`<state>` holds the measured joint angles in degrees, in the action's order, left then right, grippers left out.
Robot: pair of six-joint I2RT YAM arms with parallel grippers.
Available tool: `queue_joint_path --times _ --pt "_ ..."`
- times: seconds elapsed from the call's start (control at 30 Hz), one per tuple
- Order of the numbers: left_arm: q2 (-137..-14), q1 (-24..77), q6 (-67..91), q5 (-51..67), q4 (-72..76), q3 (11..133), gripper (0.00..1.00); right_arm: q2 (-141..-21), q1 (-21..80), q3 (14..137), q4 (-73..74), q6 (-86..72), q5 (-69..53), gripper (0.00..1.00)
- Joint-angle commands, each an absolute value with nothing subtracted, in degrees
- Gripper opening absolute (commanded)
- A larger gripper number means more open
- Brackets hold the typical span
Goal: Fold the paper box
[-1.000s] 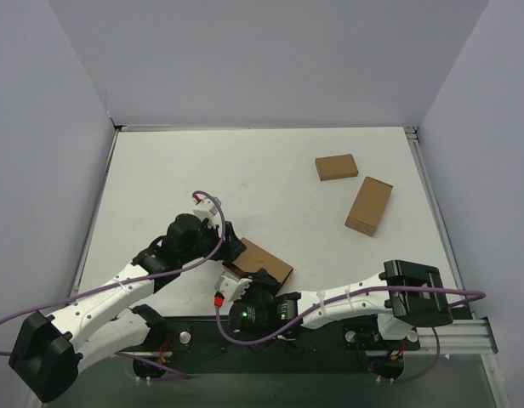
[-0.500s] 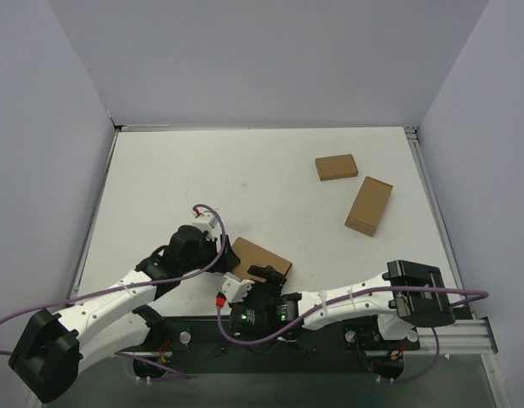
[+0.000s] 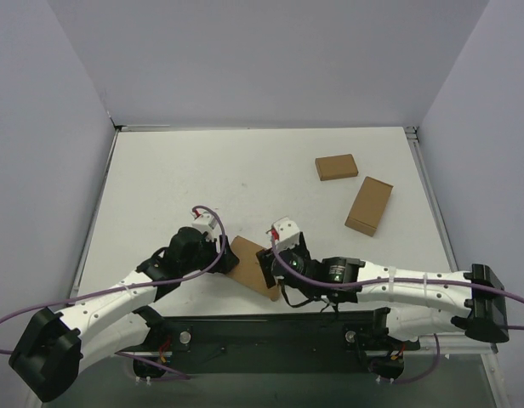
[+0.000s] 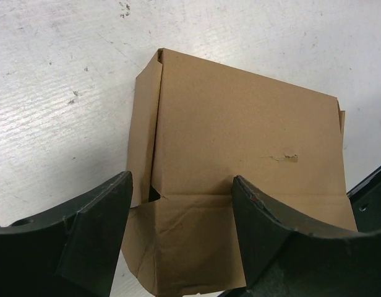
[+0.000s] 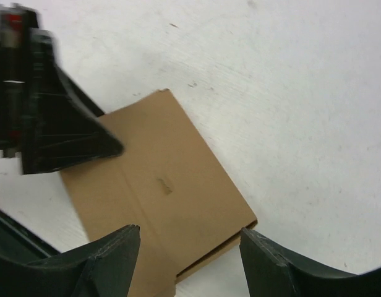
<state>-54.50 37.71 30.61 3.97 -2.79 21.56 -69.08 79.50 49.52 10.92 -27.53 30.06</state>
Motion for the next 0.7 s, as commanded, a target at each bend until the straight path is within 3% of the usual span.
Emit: queue_joint_path --times 0.0,0.33,0.43,0.67 --pt "-53.61 37.79 29.36 2.81 -0.88 21.53 0.75 -66.45 70.87 43.69 10.55 -40.06 18.73 0.65" --pt "-54.40 37.79 29.27 4.30 3.16 20.22 0.70 -66.44 64.08 33.32 -1.56 -47.19 5.54 0.66" --pt "-55.11 37.79 29.18 4.48 3.95 19.60 0.69 -68.73 63.46 31.82 -2.20 -48.42 7.63 0.64" --pt "-51.25 37.44 28.13 0.44 0.79 21.44 0.78 -69.43 63.37 27.95 1.56 -50.10 14.94 0.57"
